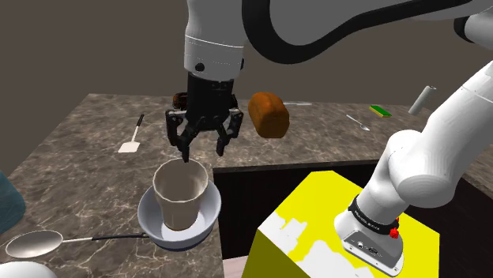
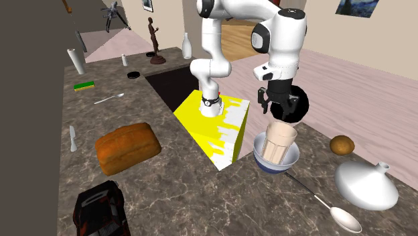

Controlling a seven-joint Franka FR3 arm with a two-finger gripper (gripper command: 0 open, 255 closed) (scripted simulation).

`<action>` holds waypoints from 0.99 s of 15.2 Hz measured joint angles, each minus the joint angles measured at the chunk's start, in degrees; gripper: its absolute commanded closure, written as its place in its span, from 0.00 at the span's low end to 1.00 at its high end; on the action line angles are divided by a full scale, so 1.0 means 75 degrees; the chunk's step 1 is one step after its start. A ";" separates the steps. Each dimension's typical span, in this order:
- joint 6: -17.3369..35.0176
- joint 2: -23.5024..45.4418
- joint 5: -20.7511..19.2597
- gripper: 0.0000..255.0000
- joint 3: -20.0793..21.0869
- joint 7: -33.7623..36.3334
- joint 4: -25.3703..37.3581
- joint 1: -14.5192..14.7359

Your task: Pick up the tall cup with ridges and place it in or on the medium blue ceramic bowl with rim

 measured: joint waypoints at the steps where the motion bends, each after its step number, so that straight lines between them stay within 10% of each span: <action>1: 0.0001 0.0000 0.0000 0.00 0.0000 0.0000 0.0000 0.0000; 15: -0.0966 -0.0175 0.0018 0.00 -0.0128 -0.0029 0.0799 -0.0057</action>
